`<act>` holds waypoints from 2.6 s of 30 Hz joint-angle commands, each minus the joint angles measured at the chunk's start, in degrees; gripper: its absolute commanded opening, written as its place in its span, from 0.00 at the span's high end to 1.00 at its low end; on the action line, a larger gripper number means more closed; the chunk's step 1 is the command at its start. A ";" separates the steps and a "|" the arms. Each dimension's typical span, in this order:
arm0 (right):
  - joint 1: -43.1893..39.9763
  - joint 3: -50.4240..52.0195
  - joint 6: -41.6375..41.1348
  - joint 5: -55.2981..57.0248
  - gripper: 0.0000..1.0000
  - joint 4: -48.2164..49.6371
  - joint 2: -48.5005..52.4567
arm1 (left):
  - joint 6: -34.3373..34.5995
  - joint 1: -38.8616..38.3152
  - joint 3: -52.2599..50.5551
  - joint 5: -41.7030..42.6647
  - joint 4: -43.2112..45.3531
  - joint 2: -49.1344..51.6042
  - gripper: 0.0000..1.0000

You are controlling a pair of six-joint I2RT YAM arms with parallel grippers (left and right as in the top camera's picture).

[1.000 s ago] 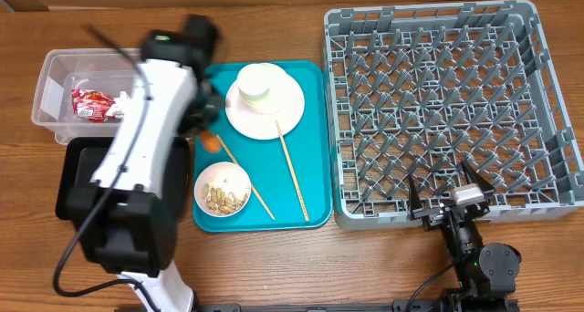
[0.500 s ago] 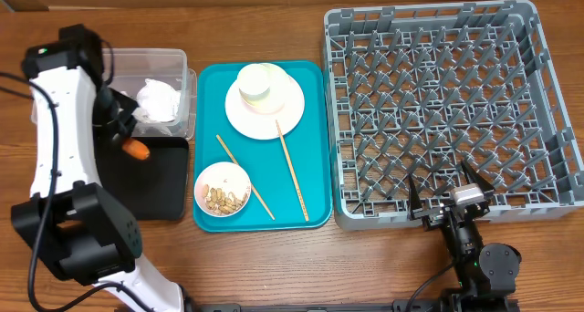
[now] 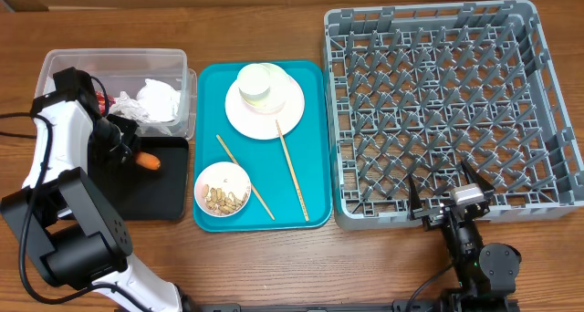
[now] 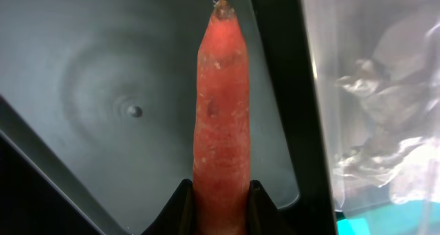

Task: Sort waste into correct bins and load items into the dishwasher
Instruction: 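Carry the carrot left and drop it onto the black tray, then reach the left gripper to the pink bowl rim and grasp it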

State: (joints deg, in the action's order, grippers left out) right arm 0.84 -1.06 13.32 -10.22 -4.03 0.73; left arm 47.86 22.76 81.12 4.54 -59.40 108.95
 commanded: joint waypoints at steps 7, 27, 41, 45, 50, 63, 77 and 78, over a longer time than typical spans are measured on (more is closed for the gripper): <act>0.22 0.59 -0.44 0.31 0.00 0.26 -0.46 | -4.07 0.59 2.38 2.32 -2.49 -0.33 0.79; 0.22 0.59 -0.44 0.31 0.00 0.26 -0.46 | -14.29 0.63 17.09 4.39 -18.12 -0.59 0.73; 0.22 0.59 -0.44 0.31 0.00 0.26 -0.46 | -23.17 -14.86 16.92 3.85 -26.99 -2.86 0.86; 0.22 0.59 -0.44 0.31 0.00 0.26 -0.46 | -25.88 -21.00 16.52 3.85 -28.06 -2.86 0.94; 0.22 0.59 -0.44 0.31 0.00 0.26 -0.46 | -26.67 -28.87 14.95 3.65 -28.24 -2.86 0.88; 0.22 0.59 -0.44 0.31 0.00 0.28 -0.46 | -20.57 -43.98 4.70 -0.46 -24.63 -2.84 0.66; 0.22 0.59 -0.44 0.31 0.00 0.26 -0.46 | -20.41 -47.54 -6.56 -0.70 -13.40 -2.84 0.56; 0.22 0.59 -0.44 0.31 0.00 0.26 -0.46 | -20.41 -47.54 -7.30 -1.14 -12.39 -2.84 0.56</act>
State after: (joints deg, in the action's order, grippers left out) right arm 0.84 -1.06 13.32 -10.24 -4.05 0.73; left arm 26.87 -24.40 76.14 4.67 -73.28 107.46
